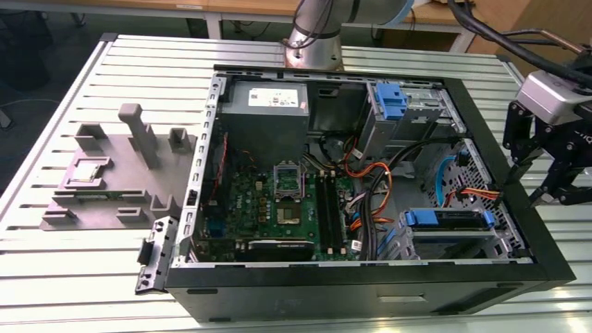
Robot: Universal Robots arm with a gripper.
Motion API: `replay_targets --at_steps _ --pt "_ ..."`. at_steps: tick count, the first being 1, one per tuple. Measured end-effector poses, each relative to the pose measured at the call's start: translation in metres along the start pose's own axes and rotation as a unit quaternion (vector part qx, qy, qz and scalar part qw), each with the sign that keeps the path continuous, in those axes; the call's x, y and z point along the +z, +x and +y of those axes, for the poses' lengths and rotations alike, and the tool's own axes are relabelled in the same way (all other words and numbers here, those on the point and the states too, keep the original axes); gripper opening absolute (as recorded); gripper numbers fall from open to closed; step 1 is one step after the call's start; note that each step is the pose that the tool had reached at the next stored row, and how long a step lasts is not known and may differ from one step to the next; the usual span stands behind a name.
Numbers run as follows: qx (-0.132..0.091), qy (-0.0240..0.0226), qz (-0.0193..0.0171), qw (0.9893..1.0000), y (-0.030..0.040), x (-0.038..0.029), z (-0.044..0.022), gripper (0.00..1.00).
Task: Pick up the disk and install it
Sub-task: 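Insert the first disk wire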
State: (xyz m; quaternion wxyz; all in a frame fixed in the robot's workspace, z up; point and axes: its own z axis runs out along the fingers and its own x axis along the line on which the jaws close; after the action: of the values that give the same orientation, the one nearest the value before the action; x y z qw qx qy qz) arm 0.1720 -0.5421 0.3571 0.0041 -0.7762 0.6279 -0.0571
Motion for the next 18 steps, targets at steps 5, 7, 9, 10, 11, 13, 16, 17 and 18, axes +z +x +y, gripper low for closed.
replay_targets --at_steps 5,7,9,10,11,13,16,17,18 --pt "0.000 -0.0001 0.0005 1.0000 0.0010 0.0007 -0.0050 0.43" --pt "0.000 -0.0001 0.0008 1.0000 0.0015 0.0009 -0.0069 0.43" --pt "0.000 -0.0002 0.0010 1.0000 0.0019 0.0011 -0.0089 0.43" --pt "0.000 -0.0002 0.0011 1.0000 0.0021 0.0012 -0.0098 0.43" --pt "0.000 -0.0003 0.0012 1.0000 0.0023 0.0013 -0.0108 0.43" --pt "0.000 -0.0003 0.0015 1.0000 0.0027 0.0016 -0.0128 0.43" --pt "0.000 -0.0003 0.0015 1.0000 0.0024 0.0015 -0.0118 0.43" --pt "0.000 -0.0003 0.0016 1.0000 0.0022 0.0013 -0.0105 0.43" --pt "0.000 -0.0004 0.0015 1.0000 0.0020 0.0013 -0.0094 0.43"
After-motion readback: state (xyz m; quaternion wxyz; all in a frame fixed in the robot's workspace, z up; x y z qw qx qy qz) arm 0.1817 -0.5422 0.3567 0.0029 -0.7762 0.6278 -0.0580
